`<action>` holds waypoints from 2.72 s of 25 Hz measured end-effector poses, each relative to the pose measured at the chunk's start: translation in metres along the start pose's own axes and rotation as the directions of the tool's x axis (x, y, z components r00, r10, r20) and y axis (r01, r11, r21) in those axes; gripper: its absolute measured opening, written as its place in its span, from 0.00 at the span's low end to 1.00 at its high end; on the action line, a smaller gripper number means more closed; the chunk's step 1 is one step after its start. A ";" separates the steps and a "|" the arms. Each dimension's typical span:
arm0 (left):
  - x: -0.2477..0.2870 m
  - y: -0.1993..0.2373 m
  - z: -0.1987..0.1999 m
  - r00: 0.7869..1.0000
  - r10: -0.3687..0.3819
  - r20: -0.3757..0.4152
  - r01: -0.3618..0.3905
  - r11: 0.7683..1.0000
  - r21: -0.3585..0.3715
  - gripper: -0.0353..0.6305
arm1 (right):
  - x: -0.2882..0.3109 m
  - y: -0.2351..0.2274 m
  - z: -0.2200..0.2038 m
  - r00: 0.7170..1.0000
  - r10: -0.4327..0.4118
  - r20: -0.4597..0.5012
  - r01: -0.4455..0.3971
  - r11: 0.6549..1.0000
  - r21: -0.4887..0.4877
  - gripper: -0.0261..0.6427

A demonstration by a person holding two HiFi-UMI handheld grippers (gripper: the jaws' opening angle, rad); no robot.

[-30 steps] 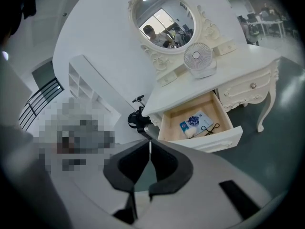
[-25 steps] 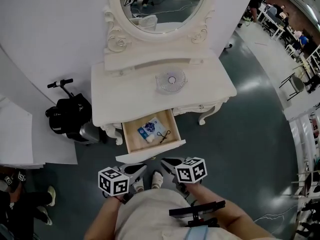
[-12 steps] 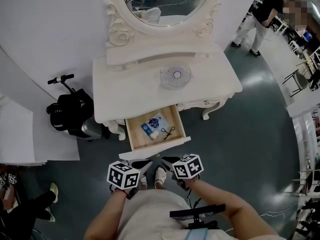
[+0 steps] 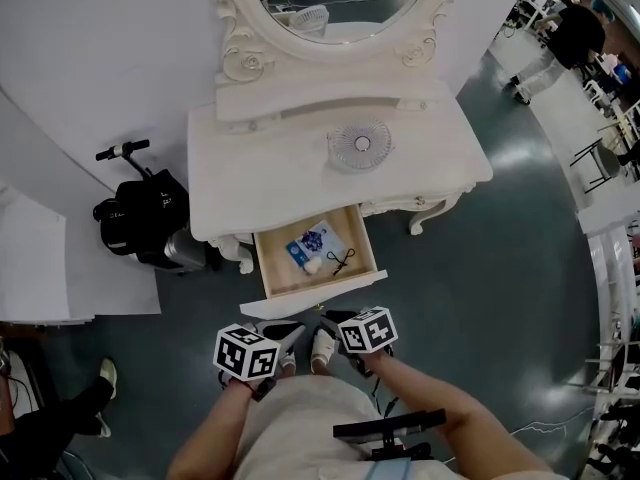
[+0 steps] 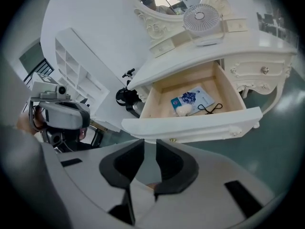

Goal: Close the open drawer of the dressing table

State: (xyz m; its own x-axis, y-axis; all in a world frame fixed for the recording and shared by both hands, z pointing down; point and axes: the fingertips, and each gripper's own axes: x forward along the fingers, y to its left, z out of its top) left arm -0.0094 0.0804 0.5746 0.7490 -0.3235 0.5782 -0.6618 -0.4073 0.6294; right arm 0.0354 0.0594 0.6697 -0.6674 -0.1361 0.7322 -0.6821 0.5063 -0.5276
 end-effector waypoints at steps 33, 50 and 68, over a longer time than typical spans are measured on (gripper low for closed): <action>-0.003 0.009 -0.009 0.999 0.016 -0.034 -0.017 0.999 -0.030 0.07 | 0.048 -0.047 0.020 0.983 -0.014 0.185 -0.115 0.739 0.664 0.18; 0.003 0.020 0.000 0.999 0.019 -0.044 -0.020 0.999 -0.034 0.07 | 0.058 -0.056 0.049 0.984 -0.029 0.175 -0.091 0.765 0.638 0.18; 0.005 0.037 0.006 0.998 0.033 -0.056 -0.037 0.998 -0.059 0.07 | 0.068 -0.063 0.077 0.987 -0.019 0.158 -0.084 0.782 0.618 0.18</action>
State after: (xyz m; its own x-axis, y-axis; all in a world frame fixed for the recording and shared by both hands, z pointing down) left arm -0.0296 0.0588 0.5980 0.7234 -0.2882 0.6273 -0.6896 -0.3436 0.6374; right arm 0.0098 -0.0470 0.7199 -0.6930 -0.2791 0.6647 -0.6619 -0.1193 -0.7401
